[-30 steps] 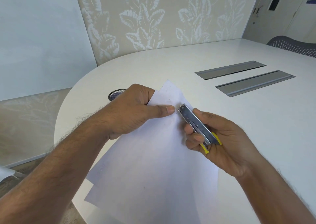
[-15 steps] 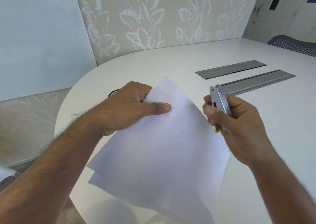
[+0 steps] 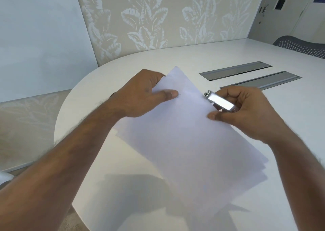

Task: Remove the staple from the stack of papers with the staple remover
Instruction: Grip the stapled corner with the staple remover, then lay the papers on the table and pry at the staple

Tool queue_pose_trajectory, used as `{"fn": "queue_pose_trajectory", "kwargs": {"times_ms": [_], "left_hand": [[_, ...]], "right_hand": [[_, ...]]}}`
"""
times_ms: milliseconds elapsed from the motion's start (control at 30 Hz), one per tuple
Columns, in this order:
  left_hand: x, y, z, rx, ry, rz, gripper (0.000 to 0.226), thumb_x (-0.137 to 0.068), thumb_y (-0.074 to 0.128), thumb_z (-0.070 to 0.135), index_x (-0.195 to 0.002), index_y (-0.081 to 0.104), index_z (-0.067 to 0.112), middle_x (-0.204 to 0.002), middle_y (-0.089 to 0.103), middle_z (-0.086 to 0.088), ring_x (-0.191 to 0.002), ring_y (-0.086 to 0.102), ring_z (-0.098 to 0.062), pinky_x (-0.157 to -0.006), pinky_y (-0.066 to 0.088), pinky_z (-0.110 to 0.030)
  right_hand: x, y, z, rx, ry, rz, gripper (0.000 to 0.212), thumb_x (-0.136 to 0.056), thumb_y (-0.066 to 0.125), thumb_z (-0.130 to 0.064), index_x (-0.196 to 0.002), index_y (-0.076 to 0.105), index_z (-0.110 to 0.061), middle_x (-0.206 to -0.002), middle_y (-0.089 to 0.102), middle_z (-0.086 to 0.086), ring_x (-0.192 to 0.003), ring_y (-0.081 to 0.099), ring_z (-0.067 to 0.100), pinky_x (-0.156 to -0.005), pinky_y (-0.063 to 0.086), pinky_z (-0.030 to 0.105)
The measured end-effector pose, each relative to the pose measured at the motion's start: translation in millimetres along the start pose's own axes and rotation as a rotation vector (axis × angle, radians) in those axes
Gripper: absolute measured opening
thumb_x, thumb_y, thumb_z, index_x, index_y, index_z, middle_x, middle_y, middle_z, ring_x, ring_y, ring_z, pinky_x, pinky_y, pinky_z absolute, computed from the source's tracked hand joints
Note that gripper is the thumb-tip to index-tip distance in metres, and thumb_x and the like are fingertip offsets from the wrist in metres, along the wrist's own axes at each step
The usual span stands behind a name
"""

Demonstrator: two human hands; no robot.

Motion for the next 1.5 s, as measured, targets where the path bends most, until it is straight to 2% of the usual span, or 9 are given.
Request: {"fn": "queue_pose_trajectory", "kwargs": {"times_ms": [167, 367, 500, 767, 933, 1067, 1233, 1333, 1500], "left_hand": [[-17.9, -1.7, 13.2, 0.096, 0.144, 0.136, 0.033, -0.077, 0.081, 0.044, -0.089, 0.077, 0.013, -0.084, 0.078, -0.009, -0.068, 0.07, -0.016, -0.061, 0.052, -0.03], [-0.1, 7.7, 15.6, -0.098, 0.545, 0.396, 0.009, -0.089, 0.079, 0.019, -0.086, 0.075, 0.012, -0.079, 0.069, 0.006, -0.073, 0.062, -0.011, -0.072, 0.047, -0.022], [33.4, 26.7, -23.9, -0.407, 0.69, 0.426, 0.024, -0.098, 0.067, 0.021, -0.087, 0.078, 0.003, -0.087, 0.078, -0.007, -0.086, 0.065, -0.019, -0.076, 0.053, -0.036], [96.8, 72.5, -108.3, -0.558, 0.69, 0.191, 0.017, -0.089, 0.069, 0.016, -0.085, 0.081, 0.006, -0.087, 0.079, -0.008, -0.075, 0.074, -0.028, -0.065, 0.053, -0.035], [120.0, 90.2, -130.3, -0.575, 0.444, 0.224, 0.021, -0.084, 0.07, 0.025, -0.093, 0.08, 0.009, -0.098, 0.078, -0.008, -0.084, 0.074, -0.028, -0.075, 0.05, -0.037], [148.1, 99.2, -134.8, -0.238, -0.235, 0.367, 0.061, -0.08, 0.085, 0.025, -0.133, 0.058, 0.014, -0.127, 0.056, 0.0, -0.102, 0.061, -0.01, -0.083, 0.049, -0.025], [170.2, 117.1, -133.2, 0.446, -0.796, 0.436, 0.021, -0.099, 0.063, 0.018, -0.112, 0.077, 0.006, -0.09, 0.082, -0.001, -0.084, 0.077, -0.013, -0.072, 0.056, -0.011], [167.8, 123.5, -123.7, 0.757, -0.9, 0.385, 0.026, -0.1, 0.065, 0.025, -0.094, 0.081, 0.006, -0.086, 0.084, -0.009, -0.083, 0.081, -0.021, -0.069, 0.063, -0.023], [162.3, 124.6, -121.7, 0.673, -0.934, 0.381, 0.014, -0.095, 0.07, 0.009, -0.087, 0.078, 0.001, -0.084, 0.083, -0.012, -0.076, 0.081, -0.027, -0.065, 0.065, -0.029]], "right_hand": [[-0.2, -20.2, -26.9, 0.229, -0.211, 0.305, 0.022, -0.076, 0.082, -0.011, -0.091, 0.071, -0.022, -0.076, 0.07, -0.013, -0.061, 0.058, 0.003, -0.057, 0.045, 0.013], [27.8, -13.0, -52.8, 0.658, -0.509, 0.537, 0.02, -0.074, 0.07, -0.008, -0.092, 0.071, -0.015, -0.07, 0.07, 0.003, -0.065, 0.057, 0.019, -0.068, 0.043, 0.033], [48.8, 24.8, -32.4, 0.769, -0.542, 0.346, 0.023, -0.068, 0.064, -0.006, -0.085, 0.07, -0.019, -0.064, 0.054, -0.011, -0.065, 0.05, 0.018, -0.068, 0.032, 0.036], [91.3, 105.3, 41.4, 0.756, -0.411, 0.033, 0.032, -0.059, 0.081, -0.003, -0.086, 0.073, -0.018, -0.073, 0.071, -0.006, -0.061, 0.063, 0.02, -0.065, 0.042, 0.034], [107.7, 135.7, 65.6, 0.666, -0.27, -0.067, 0.035, -0.055, 0.085, -0.007, -0.084, 0.073, -0.022, -0.075, 0.071, -0.011, -0.062, 0.064, 0.013, -0.062, 0.047, 0.031], [112.0, 150.7, 74.5, 0.602, -0.176, -0.065, 0.033, -0.055, 0.083, -0.005, -0.082, 0.072, -0.022, -0.075, 0.07, -0.012, -0.059, 0.062, 0.01, -0.06, 0.047, 0.028], [114.9, 163.1, 80.5, 0.479, -0.067, -0.083, 0.033, -0.059, 0.073, 0.0, -0.084, 0.071, -0.02, -0.078, 0.066, -0.012, -0.064, 0.06, 0.01, -0.061, 0.047, 0.026], [113.9, 167.2, 81.8, 0.429, -0.038, -0.118, 0.027, -0.067, 0.067, -0.003, -0.088, 0.071, -0.019, -0.082, 0.066, -0.01, -0.068, 0.061, 0.013, -0.064, 0.054, 0.031], [110.7, 167.0, 82.9, 0.373, -0.028, -0.185, 0.013, -0.076, 0.075, -0.024, -0.089, 0.071, -0.024, -0.083, 0.064, -0.014, -0.072, 0.06, 0.006, -0.066, 0.052, 0.025]]}}
Point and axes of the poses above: each hand's wrist, its own x-axis away from the middle knuckle, its own y-axis out of the palm, z = x × y, the point moved 3 cm from there along -x, towards the middle knuckle
